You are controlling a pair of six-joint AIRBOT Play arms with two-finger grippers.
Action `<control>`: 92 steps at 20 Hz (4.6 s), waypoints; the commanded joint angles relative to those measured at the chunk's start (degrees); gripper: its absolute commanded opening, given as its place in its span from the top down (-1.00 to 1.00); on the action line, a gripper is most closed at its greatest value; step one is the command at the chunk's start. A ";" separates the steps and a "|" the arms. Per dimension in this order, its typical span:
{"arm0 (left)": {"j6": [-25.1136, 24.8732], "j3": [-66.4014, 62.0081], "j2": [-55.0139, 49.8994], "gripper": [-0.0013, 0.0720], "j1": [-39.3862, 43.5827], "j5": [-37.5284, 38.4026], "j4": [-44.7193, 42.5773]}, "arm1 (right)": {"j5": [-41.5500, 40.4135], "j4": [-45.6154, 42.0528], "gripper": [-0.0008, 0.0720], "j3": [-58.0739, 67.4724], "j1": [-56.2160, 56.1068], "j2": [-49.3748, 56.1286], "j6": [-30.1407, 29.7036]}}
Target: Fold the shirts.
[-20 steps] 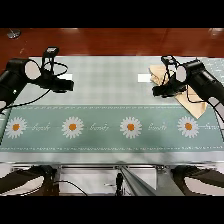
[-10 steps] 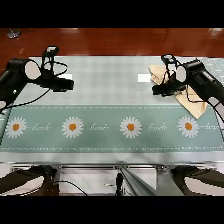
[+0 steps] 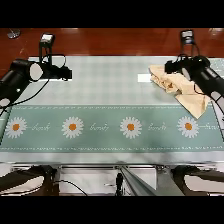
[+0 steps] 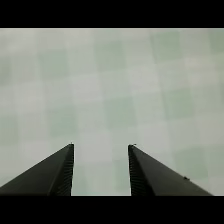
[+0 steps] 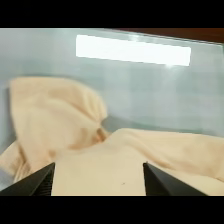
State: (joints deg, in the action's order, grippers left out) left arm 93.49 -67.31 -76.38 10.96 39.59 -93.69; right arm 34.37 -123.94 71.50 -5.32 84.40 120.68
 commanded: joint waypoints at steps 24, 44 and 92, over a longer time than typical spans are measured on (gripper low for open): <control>-1.29 18.08 32.48 -0.95 -2.73 17.90 12.31 | 19.61 65.18 0.92 31.65 13.66 -24.90 -40.24; 0.90 21.31 39.15 -0.95 -2.73 12.02 15.76 | 24.46 74.88 0.92 7.58 -24.94 -26.53 -44.74; -26.82 32.35 0.00 0.90 0.96 18.10 63.32 | 7.28 114.01 0.32 -42.66 -17.77 -10.73 -57.79</control>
State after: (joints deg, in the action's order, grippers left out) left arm 66.81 -34.92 -76.34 11.90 57.67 -30.44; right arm 42.15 -17.39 28.25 -22.52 70.19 69.21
